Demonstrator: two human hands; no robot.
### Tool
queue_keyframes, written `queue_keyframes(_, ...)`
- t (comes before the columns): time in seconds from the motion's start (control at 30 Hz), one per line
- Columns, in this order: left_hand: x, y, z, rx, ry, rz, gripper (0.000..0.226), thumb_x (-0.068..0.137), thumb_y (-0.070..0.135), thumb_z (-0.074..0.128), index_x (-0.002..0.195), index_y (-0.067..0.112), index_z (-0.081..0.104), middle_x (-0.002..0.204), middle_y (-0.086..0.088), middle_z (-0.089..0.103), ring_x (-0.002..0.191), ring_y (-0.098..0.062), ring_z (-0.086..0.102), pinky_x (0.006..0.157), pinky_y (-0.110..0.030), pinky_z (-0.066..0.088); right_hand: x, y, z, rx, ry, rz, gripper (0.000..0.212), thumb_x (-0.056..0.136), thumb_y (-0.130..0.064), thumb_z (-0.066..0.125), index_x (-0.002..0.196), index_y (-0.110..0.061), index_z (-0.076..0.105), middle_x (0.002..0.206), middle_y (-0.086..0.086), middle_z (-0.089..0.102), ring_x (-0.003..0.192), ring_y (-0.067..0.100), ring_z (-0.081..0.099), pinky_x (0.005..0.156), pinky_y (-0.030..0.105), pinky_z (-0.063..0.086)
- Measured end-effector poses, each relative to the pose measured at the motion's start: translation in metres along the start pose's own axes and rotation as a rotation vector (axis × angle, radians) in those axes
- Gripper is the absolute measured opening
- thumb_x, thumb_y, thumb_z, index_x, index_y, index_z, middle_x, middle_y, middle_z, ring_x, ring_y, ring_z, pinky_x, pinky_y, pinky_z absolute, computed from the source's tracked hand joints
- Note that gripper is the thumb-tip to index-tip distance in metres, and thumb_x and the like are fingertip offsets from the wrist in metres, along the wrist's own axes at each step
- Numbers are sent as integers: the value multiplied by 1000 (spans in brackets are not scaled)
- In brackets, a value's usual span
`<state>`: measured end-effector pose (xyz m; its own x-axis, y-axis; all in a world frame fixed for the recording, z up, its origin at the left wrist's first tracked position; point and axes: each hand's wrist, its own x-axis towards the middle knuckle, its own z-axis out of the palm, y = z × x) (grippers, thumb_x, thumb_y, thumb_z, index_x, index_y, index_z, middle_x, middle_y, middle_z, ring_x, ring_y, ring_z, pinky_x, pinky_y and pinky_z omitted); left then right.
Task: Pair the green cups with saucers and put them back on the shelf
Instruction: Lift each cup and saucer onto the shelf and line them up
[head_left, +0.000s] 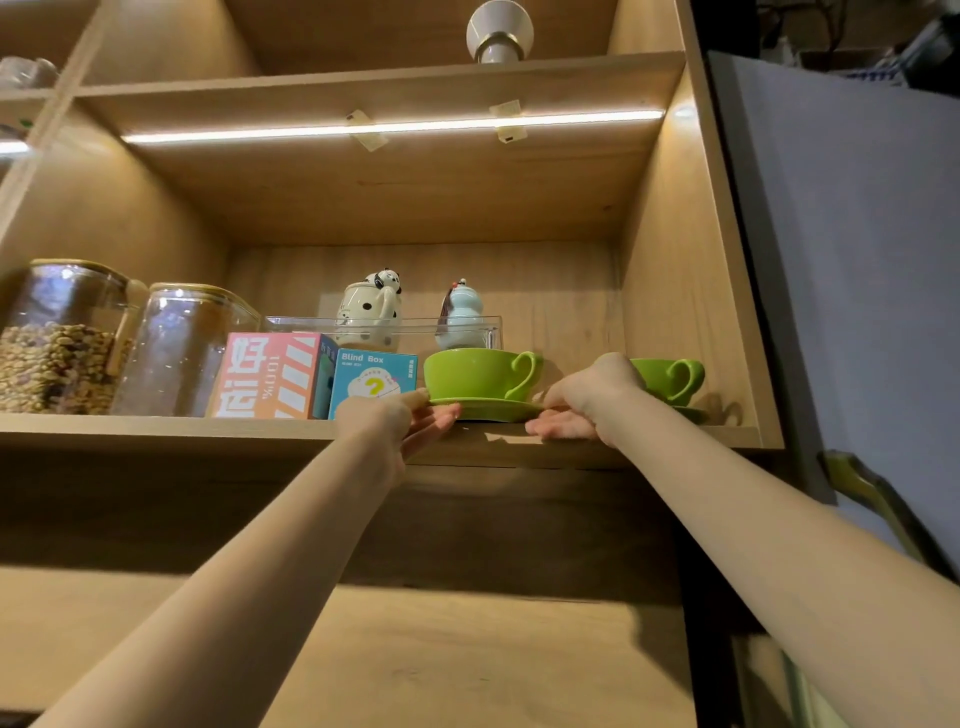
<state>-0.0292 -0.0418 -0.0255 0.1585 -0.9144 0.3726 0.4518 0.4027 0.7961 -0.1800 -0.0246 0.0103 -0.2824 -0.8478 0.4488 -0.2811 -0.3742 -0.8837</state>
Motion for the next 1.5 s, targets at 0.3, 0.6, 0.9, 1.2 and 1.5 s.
queue_keyframes(0.3, -7, -49, -12, 979, 124, 940, 50, 86, 25, 40, 134, 11, 38, 137, -12, 40, 128, -25, 35, 109, -36, 28, -48, 56, 2, -760, 347, -823, 35, 95, -15, 37, 126, -10, 51, 121, 8, 63, 112, 20, 56, 90, 31, 48)
queue_keyframes(0.6, 6, -63, -17, 1207, 76, 976, 74, 77, 36, 23, 146, 19, 7, 157, 3, 9, 144, -8, -1, 111, -25, -11, -30, 72, 13, -1079, 157, -705, 57, 95, -33, 27, 146, -15, 9, 156, 1, 20, 144, 16, 14, 120, 39, 6)
queue_keyframes(0.9, 19, -69, -21, 1232, 114, 955, 74, 76, 35, 22, 147, 17, 8, 157, -1, 11, 145, -12, 1, 109, -24, -11, -23, 65, 19, -1062, 137, -681, 53, 94, -30, 30, 144, -13, 21, 149, 2, 35, 139, 19, 25, 120, 44, 4)
queue_keyframes(1.2, 31, -61, -29, 1250, 184, 938, 74, 74, 36, 26, 145, 15, 19, 156, -4, 19, 145, -16, 2, 116, -37, -6, -21, 63, 22, -950, 111, -696, 53, 94, -27, 34, 143, -12, 21, 151, 6, 31, 140, 20, 22, 120, 41, 3)
queue_keyframes(1.5, 29, -59, -32, 1158, 157, 944, 67, 72, 34, 28, 137, 18, 36, 152, -4, 30, 145, -15, 6, 116, -35, -5, -19, 64, 25, -1014, 68, -698, 54, 94, -28, 32, 143, -10, 20, 151, 8, 29, 141, 22, 19, 120, 43, -1)
